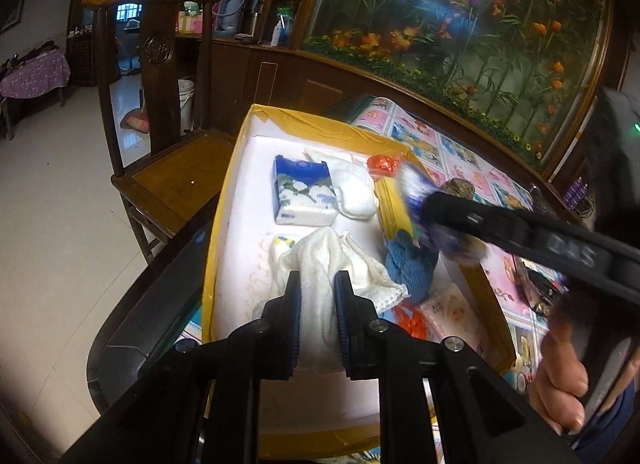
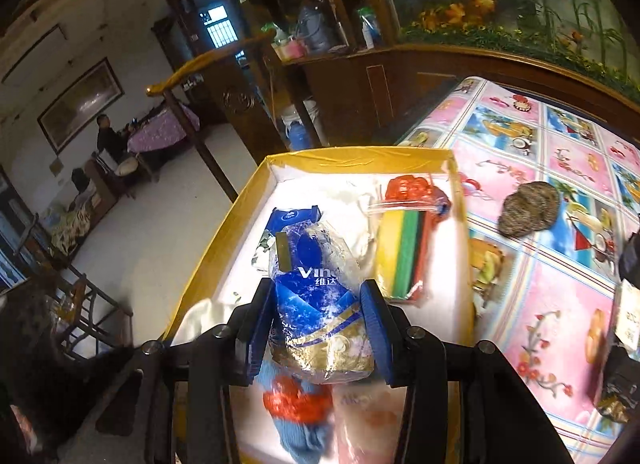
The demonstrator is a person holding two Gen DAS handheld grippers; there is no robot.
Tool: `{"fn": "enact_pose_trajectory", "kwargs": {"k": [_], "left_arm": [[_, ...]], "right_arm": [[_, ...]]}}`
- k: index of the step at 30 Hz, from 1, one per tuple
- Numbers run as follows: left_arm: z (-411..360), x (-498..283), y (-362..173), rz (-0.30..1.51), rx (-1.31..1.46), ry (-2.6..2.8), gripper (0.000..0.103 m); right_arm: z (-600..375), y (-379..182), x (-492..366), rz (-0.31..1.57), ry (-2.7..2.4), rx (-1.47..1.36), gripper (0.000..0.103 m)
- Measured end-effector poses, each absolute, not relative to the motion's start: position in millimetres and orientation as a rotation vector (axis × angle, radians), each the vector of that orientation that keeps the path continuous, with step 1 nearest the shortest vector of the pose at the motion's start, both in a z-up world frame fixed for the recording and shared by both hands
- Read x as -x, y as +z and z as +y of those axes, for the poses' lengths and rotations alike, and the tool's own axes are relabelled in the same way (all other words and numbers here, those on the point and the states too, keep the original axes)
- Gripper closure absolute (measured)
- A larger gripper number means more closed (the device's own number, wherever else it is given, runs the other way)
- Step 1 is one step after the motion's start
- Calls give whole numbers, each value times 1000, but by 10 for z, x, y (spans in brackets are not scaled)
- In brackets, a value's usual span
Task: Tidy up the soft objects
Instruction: 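Carry the white cloth and Vinda bag into the yellow box and release both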
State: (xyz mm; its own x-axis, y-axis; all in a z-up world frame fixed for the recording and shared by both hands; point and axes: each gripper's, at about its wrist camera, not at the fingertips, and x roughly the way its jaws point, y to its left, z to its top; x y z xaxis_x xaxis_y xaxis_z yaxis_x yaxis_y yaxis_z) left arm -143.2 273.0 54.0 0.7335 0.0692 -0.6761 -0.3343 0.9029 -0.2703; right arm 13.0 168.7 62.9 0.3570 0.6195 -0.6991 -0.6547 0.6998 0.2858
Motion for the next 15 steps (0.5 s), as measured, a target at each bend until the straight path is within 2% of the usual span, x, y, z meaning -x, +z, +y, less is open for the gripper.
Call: {"fn": "enact_pose_trajectory", "kwargs": {"k": [5, 7, 9, 11, 15], "left_arm": [[2648, 1415, 496, 724, 367, 216, 87], [2647, 1430, 511, 718, 369, 205, 79], [2651, 1443, 533, 706, 373, 202, 51], [2651, 1457, 559, 690, 371, 208, 46], [2615, 1450, 584, 687, 367, 203, 42]], "right_arm": [[1782, 474, -325, 966, 831, -25, 53], [1766, 479, -353, 959, 829, -40, 52], [1724, 487, -366, 949, 840, -53, 50], [1671, 518, -365, 932, 851, -57, 46], [1519, 567, -357, 919, 863, -79, 45]]}}
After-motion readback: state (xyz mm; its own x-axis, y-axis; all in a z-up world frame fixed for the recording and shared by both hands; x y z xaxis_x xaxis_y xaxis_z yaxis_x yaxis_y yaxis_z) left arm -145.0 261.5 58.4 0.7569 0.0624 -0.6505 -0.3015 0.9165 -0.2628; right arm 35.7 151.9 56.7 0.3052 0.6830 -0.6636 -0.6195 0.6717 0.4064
